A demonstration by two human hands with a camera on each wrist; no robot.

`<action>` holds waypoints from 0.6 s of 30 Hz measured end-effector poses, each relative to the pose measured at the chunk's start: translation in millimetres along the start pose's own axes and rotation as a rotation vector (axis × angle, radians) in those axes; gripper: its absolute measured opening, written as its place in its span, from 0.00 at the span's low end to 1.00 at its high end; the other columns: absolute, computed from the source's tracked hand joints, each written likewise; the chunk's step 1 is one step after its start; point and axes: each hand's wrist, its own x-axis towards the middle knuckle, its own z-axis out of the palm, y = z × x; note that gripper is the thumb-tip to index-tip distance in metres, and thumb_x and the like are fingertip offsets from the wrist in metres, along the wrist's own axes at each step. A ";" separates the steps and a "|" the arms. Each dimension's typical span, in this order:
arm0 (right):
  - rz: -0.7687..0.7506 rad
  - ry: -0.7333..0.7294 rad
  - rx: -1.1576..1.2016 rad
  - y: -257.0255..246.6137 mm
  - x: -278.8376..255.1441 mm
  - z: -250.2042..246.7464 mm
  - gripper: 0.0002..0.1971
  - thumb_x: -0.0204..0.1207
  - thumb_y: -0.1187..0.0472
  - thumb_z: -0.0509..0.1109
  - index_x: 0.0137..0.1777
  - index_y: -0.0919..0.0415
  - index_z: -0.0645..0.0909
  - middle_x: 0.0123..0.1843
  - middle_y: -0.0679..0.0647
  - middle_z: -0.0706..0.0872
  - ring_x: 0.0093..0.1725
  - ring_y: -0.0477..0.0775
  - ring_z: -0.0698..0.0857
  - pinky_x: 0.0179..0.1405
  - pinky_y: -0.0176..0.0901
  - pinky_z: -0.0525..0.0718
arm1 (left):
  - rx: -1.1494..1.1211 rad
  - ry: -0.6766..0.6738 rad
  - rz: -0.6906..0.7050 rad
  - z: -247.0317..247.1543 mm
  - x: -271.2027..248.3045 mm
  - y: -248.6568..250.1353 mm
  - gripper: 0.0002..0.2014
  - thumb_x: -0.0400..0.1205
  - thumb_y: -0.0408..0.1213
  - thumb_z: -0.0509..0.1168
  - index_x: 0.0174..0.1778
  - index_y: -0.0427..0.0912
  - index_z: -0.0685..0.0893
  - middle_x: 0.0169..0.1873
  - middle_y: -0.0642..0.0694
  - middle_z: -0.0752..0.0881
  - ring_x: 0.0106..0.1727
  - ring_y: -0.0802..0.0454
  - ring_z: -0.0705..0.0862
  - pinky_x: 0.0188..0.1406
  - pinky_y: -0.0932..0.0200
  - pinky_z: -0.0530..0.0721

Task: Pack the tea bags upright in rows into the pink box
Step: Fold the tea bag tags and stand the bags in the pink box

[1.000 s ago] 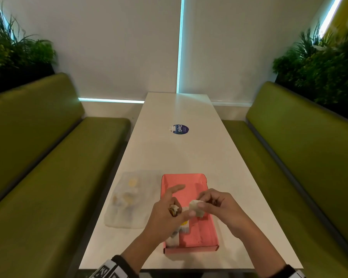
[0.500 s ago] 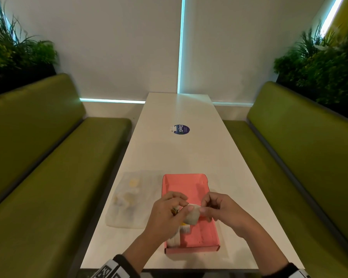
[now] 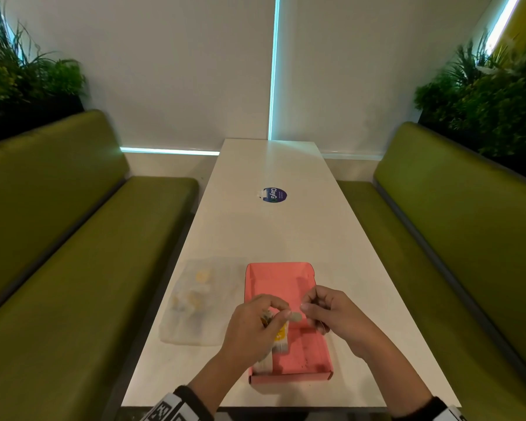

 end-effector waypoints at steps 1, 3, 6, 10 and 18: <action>0.000 0.002 -0.001 -0.2 0.4 0.3 0.05 0.78 0.70 0.67 0.40 0.64 0.77 0.25 0.53 0.78 0.23 0.46 0.73 0.24 0.33 0.73 | -0.007 -0.014 -0.016 0.0 -0.2 0.6 0.08 0.79 0.41 0.69 0.38 0.59 0.81 0.34 0.62 0.87 0.23 0.65 0.80 0.25 0.68 0.74; 0.003 0.001 -0.001 -0.8 0.7 0.5 0.06 0.78 0.70 0.67 0.40 0.64 0.78 0.25 0.52 0.78 0.23 0.45 0.73 0.24 0.33 0.73 | 0.000 -0.024 -0.030 -0.1 0.1 -0.6 0.07 0.78 0.43 0.70 0.39 0.62 0.81 0.31 0.65 0.86 0.30 0.66 0.83 0.31 0.67 0.78; 0.006 -0.006 0.006 -1.0 1.5 1.1 0.05 0.78 0.70 0.67 0.40 0.65 0.77 0.25 0.52 0.78 0.23 0.46 0.73 0.24 0.33 0.73 | 0.036 -0.042 -0.039 -0.1 0.0 -5.5 0.11 0.75 0.43 0.73 0.43 0.67 0.83 0.33 0.69 0.85 0.42 0.67 0.85 0.43 0.71 0.81; 0.000 0.001 0.003 -0.4 2.2 1.9 0.06 0.78 0.70 0.67 0.40 0.65 0.78 0.25 0.52 0.78 0.23 0.46 0.74 0.24 0.33 0.73 | 0.060 -0.028 -0.026 2.3 1.6 -6.5 0.03 0.77 0.42 0.71 0.40 0.56 0.87 0.27 0.69 0.83 0.32 0.68 0.83 0.33 0.71 0.77; 0.011 -0.020 -0.027 1.7 -0.1 8.7 0.05 0.78 0.68 0.68 0.40 0.64 0.80 0.25 0.50 0.81 0.23 0.45 0.75 0.24 0.32 0.74 | 0.032 0.047 -0.037 3.7 4.3 -5.1 0.04 0.81 0.42 0.66 0.42 0.54 0.77 0.24 0.58 0.81 0.25 0.59 0.78 0.27 0.57 0.77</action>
